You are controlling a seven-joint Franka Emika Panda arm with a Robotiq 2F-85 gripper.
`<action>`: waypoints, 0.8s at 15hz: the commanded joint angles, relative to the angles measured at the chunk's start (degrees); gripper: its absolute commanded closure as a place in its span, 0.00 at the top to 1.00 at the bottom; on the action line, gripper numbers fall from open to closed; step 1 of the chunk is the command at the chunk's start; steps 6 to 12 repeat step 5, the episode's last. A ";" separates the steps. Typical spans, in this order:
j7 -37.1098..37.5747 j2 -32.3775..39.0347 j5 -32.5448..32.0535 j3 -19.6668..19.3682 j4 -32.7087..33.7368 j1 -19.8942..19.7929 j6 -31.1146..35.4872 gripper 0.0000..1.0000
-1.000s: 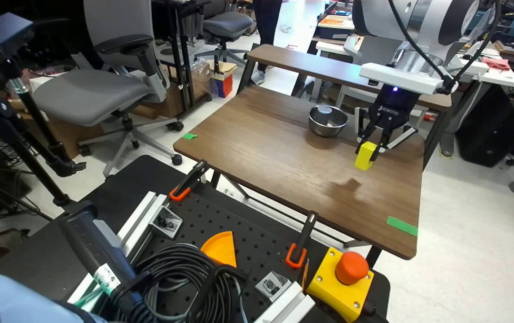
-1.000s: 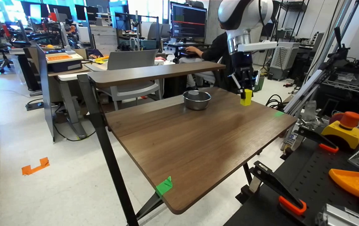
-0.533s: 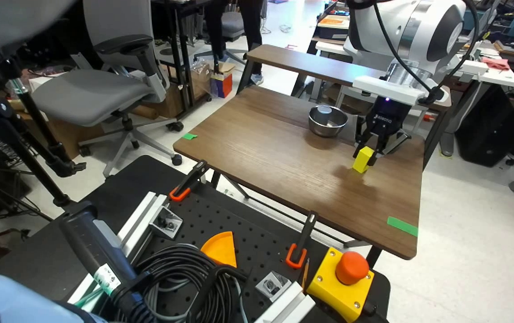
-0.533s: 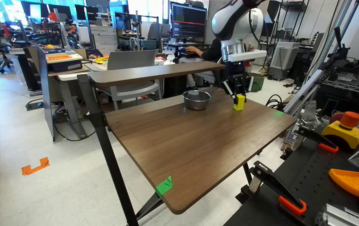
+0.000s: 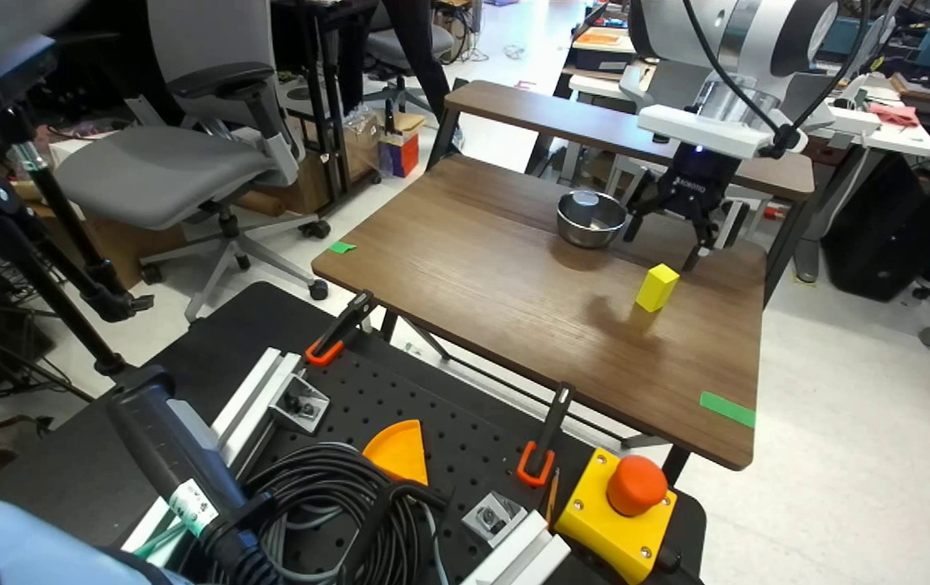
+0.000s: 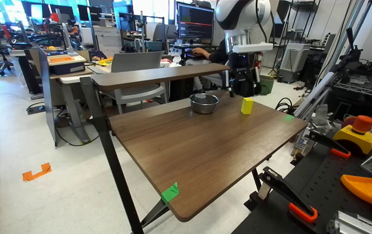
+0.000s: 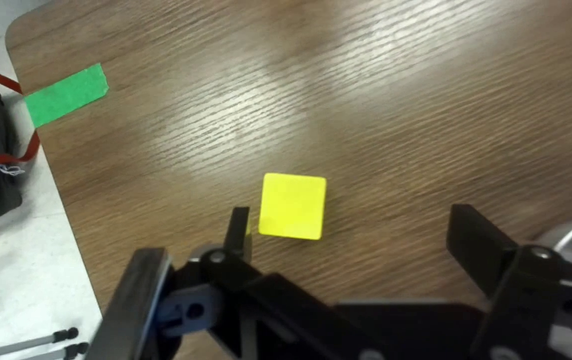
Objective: Move the yellow block to the right
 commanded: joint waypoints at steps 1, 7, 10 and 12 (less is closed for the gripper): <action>-1.24 -2.43 0.52 -0.17 -1.93 0.74 -0.78 1.00; -1.99 -9.14 0.49 0.34 -8.54 1.78 -1.38 1.00; -1.99 -9.14 0.49 0.34 -8.54 1.78 -1.38 1.00; -1.99 -9.14 0.49 0.34 -8.54 1.78 -1.38 1.00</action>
